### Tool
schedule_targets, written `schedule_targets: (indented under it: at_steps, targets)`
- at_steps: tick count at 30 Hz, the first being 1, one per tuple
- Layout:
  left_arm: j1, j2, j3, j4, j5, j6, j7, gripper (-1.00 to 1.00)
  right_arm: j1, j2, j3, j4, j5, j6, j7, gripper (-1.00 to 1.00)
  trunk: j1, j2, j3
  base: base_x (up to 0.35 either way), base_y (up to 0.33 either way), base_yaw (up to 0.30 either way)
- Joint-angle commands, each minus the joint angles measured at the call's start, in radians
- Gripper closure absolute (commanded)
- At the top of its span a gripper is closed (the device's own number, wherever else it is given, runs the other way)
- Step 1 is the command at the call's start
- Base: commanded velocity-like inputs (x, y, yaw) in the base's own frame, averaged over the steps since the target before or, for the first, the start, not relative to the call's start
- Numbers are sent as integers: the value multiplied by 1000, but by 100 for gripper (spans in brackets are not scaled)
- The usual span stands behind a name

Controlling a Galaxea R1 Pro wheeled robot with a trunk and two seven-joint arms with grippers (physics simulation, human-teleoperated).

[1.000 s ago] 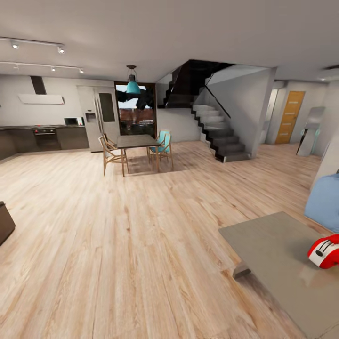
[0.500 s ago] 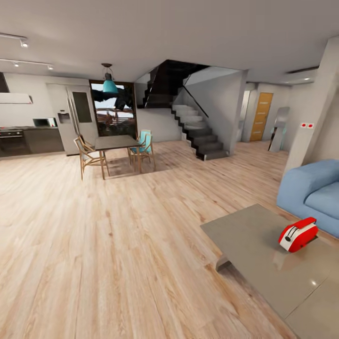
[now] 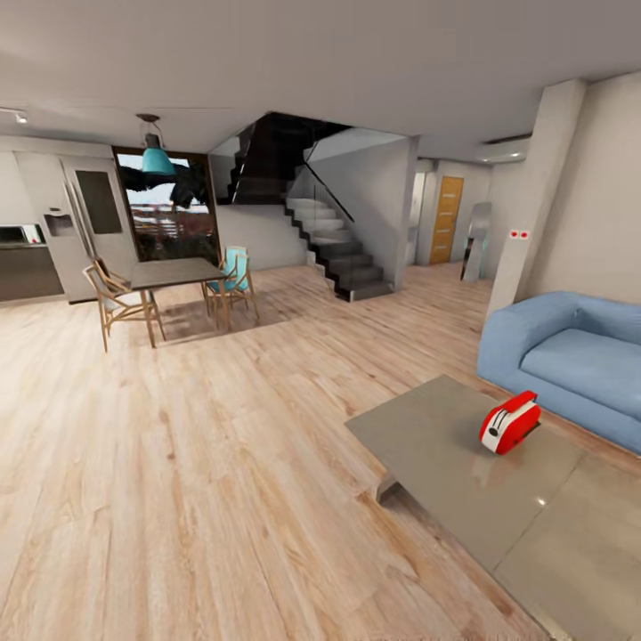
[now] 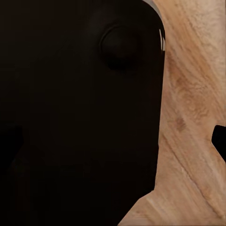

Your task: Turn on the radio receiver that's on the table in the living room.

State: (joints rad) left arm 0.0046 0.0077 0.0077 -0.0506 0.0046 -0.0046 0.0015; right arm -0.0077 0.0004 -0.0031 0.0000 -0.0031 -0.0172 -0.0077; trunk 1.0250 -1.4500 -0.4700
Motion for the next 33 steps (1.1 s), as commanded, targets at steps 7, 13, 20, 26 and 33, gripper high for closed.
schedule_targets:
  at_steps: [7,13,20,26,33]
  targets:
    - [0,0,1,0,0,0,0,-100,0,0,0,0,0,-1,0,-100,0,0,0,0,0,-282]
    - [0,0,0,0,0,0,0,-100,0,0,0,0,0,-1,0,-100,0,0,0,0,0,-282]
    - [0,0,0,0,0,0,0,-100,0,0,0,0,0,-1,0,-100,0,0,0,0,0,-282]
    - [0,0,0,0,0,0,0,-100,0,0,0,0,0,-1,0,-100,0,0,0,0,0,-282]
    - [0,-1,0,0,0,1,0,-100,0,-2,0,0,0,-1,0,-100,0,0,0,0,0,-166]
